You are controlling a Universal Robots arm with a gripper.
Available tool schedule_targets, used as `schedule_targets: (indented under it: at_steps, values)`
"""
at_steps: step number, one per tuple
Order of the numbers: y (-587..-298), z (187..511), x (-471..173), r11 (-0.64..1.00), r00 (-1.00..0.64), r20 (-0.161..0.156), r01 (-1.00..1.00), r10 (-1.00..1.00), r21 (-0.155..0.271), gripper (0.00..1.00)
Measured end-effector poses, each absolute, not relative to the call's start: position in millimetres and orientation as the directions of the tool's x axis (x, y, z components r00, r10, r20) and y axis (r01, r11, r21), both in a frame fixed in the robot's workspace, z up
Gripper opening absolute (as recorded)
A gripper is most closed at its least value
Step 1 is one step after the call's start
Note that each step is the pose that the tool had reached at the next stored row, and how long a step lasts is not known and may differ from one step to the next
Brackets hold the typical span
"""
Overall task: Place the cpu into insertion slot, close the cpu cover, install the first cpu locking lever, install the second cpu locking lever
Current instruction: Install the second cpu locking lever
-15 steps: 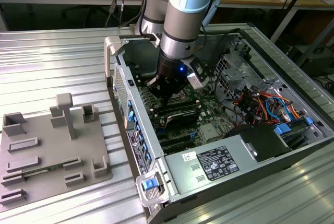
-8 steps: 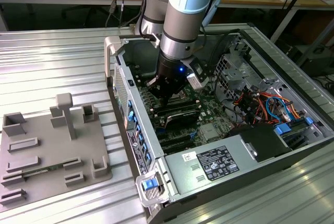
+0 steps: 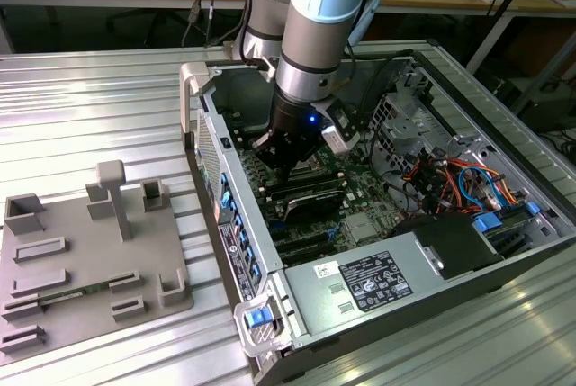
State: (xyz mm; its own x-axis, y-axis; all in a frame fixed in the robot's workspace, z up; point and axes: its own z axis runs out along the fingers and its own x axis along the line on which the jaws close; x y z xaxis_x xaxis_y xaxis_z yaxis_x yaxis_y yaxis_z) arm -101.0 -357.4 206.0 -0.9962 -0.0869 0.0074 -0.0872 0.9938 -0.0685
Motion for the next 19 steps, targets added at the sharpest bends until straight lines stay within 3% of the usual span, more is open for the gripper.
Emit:
schedule_targets:
  at_steps: [19]
  values:
    - [-354.0, 200.9, -101.0, 0.994, -0.996, 0.007, -0.087, -0.087, -0.063, 0.11]
